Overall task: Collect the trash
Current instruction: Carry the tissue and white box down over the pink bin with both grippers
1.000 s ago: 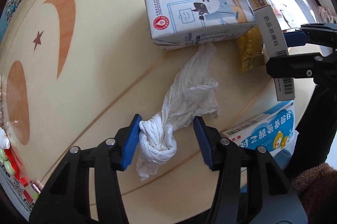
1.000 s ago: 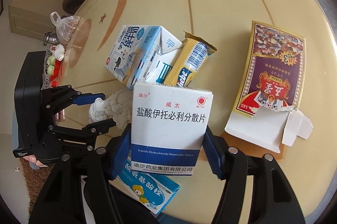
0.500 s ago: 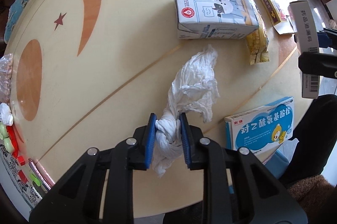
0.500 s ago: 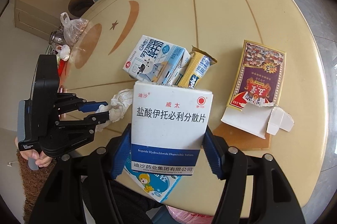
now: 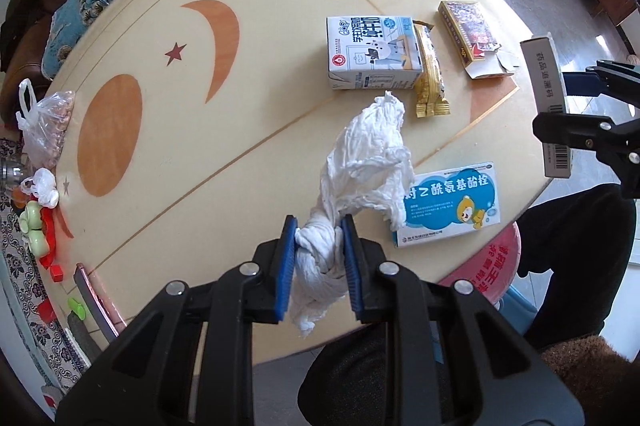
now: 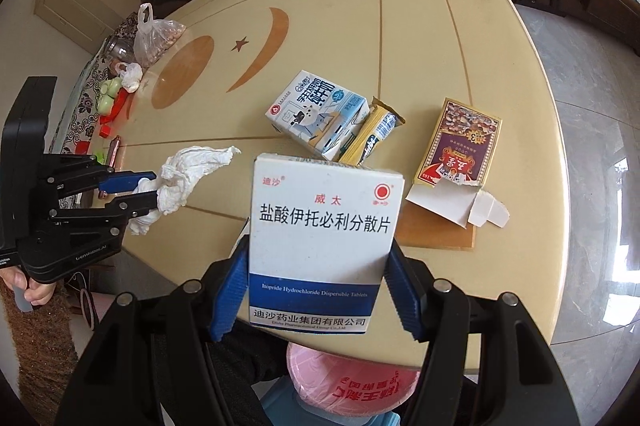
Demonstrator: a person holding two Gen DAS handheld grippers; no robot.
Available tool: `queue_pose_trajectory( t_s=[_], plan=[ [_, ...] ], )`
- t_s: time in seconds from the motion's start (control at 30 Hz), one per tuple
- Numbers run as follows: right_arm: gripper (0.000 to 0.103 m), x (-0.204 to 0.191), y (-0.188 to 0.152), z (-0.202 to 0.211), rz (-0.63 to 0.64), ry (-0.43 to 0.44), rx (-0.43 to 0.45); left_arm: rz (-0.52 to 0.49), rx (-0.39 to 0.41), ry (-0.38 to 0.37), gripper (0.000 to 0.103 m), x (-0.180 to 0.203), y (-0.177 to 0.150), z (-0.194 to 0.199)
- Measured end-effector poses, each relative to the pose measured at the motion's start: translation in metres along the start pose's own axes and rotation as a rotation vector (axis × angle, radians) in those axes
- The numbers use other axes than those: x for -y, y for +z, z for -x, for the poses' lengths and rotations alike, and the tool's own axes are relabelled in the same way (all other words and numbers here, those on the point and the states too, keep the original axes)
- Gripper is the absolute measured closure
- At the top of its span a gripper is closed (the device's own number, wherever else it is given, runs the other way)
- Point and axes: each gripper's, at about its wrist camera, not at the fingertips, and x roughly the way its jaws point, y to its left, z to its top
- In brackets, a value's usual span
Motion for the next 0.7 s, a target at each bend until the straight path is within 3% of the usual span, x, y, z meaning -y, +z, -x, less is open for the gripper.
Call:
queue_pose_trajectory(
  t_s=[0.2, 0.43, 0.7],
  plan=[
    [0.041, -0.019, -0.026, 0.032, 0.056, -0.043, 0.027, -0.001, 0.061, 0.014, 0.08, 0.02, -0.008, 0.037],
    [0.041, -0.039, -0.062, 0.062, 0.102, -0.063, 0.061, 0.0, 0.104, 0.025, 0.08, 0.05, -0.044, 0.072],
    [0.041, -0.056, -0.111, 0.083, 0.162, -0.067, 0.073, -0.024, 0.145, 0.005, 0.08, 0.089, -0.078, 0.085]
  ],
)
